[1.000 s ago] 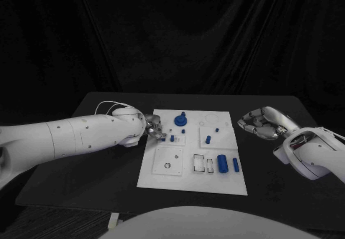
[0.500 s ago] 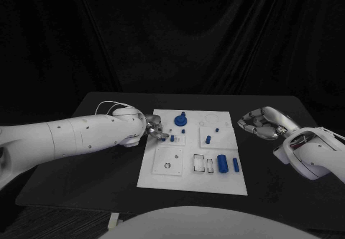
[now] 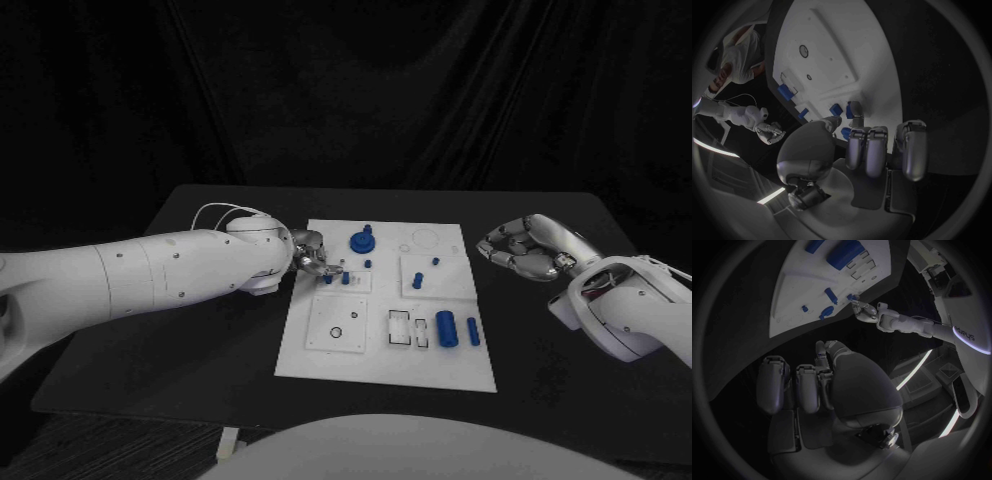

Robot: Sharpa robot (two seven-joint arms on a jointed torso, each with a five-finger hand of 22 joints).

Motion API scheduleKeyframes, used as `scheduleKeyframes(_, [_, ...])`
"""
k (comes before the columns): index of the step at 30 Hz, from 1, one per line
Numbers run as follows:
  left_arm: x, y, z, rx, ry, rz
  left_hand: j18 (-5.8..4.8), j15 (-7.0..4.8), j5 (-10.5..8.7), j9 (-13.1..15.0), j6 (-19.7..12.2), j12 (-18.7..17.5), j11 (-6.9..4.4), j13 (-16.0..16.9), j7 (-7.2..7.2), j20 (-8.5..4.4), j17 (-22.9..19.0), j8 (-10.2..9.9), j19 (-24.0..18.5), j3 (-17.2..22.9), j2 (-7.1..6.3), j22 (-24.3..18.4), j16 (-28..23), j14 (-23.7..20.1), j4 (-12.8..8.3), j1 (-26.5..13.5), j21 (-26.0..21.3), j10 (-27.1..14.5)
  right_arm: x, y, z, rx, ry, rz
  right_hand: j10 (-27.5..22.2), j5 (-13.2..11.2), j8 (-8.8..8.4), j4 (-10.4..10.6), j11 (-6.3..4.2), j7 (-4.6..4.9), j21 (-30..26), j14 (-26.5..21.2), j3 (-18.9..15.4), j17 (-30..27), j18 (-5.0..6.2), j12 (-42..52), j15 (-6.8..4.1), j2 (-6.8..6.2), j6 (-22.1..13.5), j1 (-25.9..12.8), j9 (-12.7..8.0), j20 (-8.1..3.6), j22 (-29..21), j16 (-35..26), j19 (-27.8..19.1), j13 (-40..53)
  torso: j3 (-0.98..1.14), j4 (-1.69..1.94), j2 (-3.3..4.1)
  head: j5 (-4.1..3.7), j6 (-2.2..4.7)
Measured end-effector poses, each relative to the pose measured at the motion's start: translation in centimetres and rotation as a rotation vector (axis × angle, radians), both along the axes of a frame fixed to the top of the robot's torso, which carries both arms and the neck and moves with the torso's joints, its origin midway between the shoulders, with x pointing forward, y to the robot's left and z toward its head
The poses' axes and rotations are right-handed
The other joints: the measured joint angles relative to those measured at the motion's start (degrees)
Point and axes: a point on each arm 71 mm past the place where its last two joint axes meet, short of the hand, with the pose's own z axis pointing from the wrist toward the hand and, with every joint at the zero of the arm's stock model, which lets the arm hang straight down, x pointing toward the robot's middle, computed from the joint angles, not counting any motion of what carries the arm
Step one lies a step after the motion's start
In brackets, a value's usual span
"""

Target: Assemble the parts on the task board

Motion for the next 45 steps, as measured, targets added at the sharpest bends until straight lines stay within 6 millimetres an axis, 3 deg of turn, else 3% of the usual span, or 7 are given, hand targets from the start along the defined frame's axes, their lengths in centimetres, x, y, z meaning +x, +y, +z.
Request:
scheduleKeyframes(13, [0.07, -0.03, 0.04, -0.007, -0.008, 0.0, 0.0, 0.0, 0.28, 0.65, 0.21, 0.0, 0.0, 0.0, -0.21, 0.0, 0.0, 0.46, 0.0, -1.52, 1.15, 0.0, 0.0, 0.0, -0.05, -1.87, 0.0, 0.0, -0.01, 0.0, 0.0, 0.0, 0.0, 0.0, 0.0, 0.0, 0.0, -0.13, 0.0, 0.0, -0.22, 0.0, 0.13, 0.0, 0.0, 0.0, 0.0, 0.0, 0.0, 0.0, 0.0, 0.0, -0.01, 0.0, 0.0, 0.01, 0.0, 0.0, 0.01, -0.04, 0.0])
scheduleKeyframes(24, [0.1, 0.0, 0.07, -0.014, -0.012, -0.003, 0.01, 0.0, 10.98, 1.63, 0.18, 0.0, 0.0, 0.0, -0.23, 0.0, -0.01, 0.83, 0.0, -1.77, 2.4, 0.0, 0.0, 0.0, -0.23, -1.52, 0.0, 0.0, -0.01, 0.0, -0.01, 0.0, 0.0, 0.0, 0.0, 0.0, 0.0, -0.13, 0.0, 0.0, -0.22, 0.0, 0.13, 0.0, 0.0, 0.0, 0.0, 0.0, 0.0, 0.0, 0.0, 0.0, -0.01, 0.0, 0.0, 0.01, 0.01, 0.0, 0.01, 0.03, 0.0])
scheduleKeyframes(28, [0.11, 0.0, 0.08, -0.015, -0.013, -0.005, 0.01, 0.0, 18.17, 1.86, -0.23, 0.0, 0.0, 0.0, -0.2, 0.0, -0.01, 1.05, 0.0, -0.32, 1.11, 0.0, 0.0, 0.0, -0.38, 0.51, -0.22, 0.0, -0.01, 0.01, -0.01, 0.0, 0.0, 0.0, 0.0, 0.0, 0.0, -0.13, 0.0, 0.0, -0.22, 0.0, 0.13, 0.0, 0.0, 0.0, 0.0, 0.0, 0.0, 0.0, 0.0, 0.0, -0.01, 0.0, 0.0, 0.01, 0.01, 0.0, 0.01, 0.03, 0.0])
scheduleKeyframes(33, [0.1, -0.01, 0.08, -0.017, -0.013, -0.007, 0.01, 0.0, 24.66, 2.06, -0.43, 0.0, 0.0, 0.0, -0.41, 0.0, -0.01, 1.05, 0.0, 1.1, -0.65, 0.0, 0.0, 0.0, -0.71, 2.26, -0.22, 0.0, -0.01, 0.01, -0.01, 0.0, 0.0, 0.0, 0.0, 0.0, 0.0, -0.13, 0.0, 0.0, -0.22, 0.0, 0.12, 0.0, 0.0, 0.0, 0.0, 0.0, 0.0, 0.0, 0.0, 0.0, -0.01, 0.0, 0.0, 0.01, 0.01, 0.0, 0.01, 0.02, 0.0])
scheduleKeyframes(37, [0.1, 0.04, 0.08, -0.018, -0.012, -0.008, 0.0, 0.0, 26.08, 2.07, -0.63, 0.0, 0.0, 0.0, -0.21, 0.16, -0.01, 1.05, -0.16, 1.3, -1.35, 0.0, 0.0, 0.0, -0.64, 2.96, -0.45, 0.0, -0.01, 0.01, -0.01, 0.0, 0.0, 0.0, 0.0, 0.0, 0.0, -0.13, 0.0, 0.0, -0.22, 0.0, 0.12, 0.0, 0.0, 0.0, 0.0, 0.0, 0.0, 0.0, 0.0, 0.0, -0.02, 0.0, 0.0, 0.01, 0.01, 0.0, 0.01, -0.03, 0.0])
scheduleKeyframes(45, [0.04, 0.08, 0.02, -0.03, 0.004, -0.001, 0.0, 0.0, 26.18, 1.97, -1.35, 0.0, 0.0, 0.0, -0.32, 0.21, -0.01, 0.91, -0.63, 1.3, -2.42, 0.0, 0.0, 0.0, -0.64, 3.96, -0.8, 0.0, -0.01, 0.0, -0.01, 0.0, 0.001, 0.0, 0.0, 0.0, 0.0, -0.13, 0.0, 0.0, -0.22, 0.0, 0.12, 0.0, 0.0, 0.0, 0.0, 0.0, 0.0, 0.0, 0.0, 0.0, -0.02, 0.0, 0.0, -0.03, 0.01, 0.0, 0.01, 0.0, 0.0])
